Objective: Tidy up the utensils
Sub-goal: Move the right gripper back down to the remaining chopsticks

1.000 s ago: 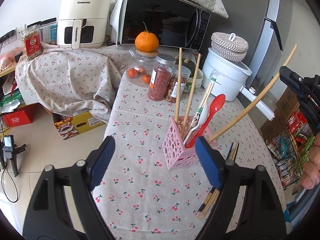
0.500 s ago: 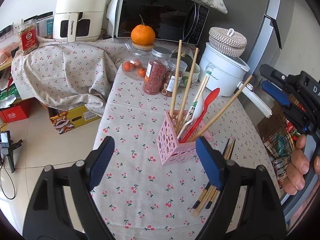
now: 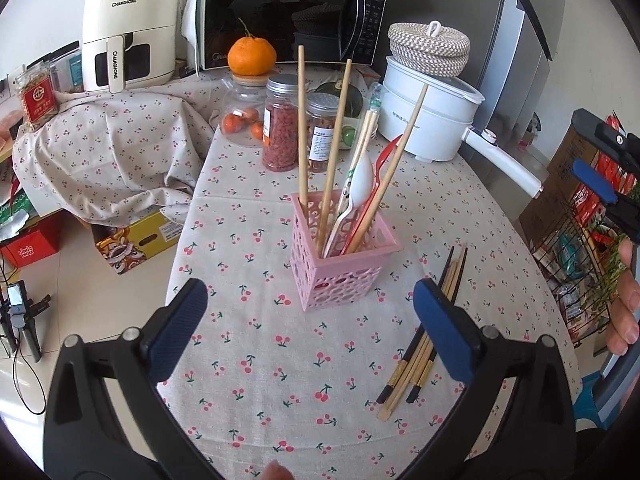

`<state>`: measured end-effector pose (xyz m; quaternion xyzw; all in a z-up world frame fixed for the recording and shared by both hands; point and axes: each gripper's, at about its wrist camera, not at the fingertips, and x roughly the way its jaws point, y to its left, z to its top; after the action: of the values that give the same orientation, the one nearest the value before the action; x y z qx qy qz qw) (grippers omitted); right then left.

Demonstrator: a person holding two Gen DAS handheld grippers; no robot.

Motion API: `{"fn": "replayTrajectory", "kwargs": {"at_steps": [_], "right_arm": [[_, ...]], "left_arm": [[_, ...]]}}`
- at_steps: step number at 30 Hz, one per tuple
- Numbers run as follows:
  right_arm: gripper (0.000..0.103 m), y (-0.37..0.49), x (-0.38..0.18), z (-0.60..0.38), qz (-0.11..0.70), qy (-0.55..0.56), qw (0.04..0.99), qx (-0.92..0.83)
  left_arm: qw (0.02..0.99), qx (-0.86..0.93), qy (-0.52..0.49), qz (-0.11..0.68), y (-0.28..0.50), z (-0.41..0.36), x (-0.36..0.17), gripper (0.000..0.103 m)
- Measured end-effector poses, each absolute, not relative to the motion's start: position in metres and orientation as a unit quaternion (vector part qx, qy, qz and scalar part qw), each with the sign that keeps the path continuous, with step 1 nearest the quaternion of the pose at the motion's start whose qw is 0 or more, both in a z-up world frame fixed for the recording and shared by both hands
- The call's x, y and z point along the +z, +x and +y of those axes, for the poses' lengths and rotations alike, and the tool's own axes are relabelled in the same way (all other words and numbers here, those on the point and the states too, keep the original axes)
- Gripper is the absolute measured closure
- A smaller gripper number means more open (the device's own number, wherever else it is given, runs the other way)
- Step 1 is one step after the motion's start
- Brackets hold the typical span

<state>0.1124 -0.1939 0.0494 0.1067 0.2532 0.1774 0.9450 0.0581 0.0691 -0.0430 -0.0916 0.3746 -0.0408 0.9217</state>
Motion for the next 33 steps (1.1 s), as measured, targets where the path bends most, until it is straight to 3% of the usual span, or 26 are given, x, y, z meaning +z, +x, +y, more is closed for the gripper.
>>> {"fn": "replayTrajectory", "kwargs": {"at_steps": [5,9,18,33], "right_arm": [[0.0,0.11,0.038,-0.216,0.269,0.081,0.949,0.143],[0.0,0.11,0.025,-0.226,0.283,0.037,0.953,0.105],[0.0,0.141,-0.037,-0.234,0.437,0.011,0.896,0.078],[0.0,0.172,-0.118,-0.217,0.568,-0.032,0.822,0.032]], "left_arm": [[0.924,-0.031,-0.079,0.373,0.058,0.06,-0.046,0.001],[0.918,-0.035,-0.084,0.387,0.06,0.056,-0.052,0.001],[0.9,-0.055,-0.069,0.426,0.066,0.042,-0.067,0.001],[0.87,-0.084,-0.039,0.484,0.072,0.026,-0.088,0.001]]}}
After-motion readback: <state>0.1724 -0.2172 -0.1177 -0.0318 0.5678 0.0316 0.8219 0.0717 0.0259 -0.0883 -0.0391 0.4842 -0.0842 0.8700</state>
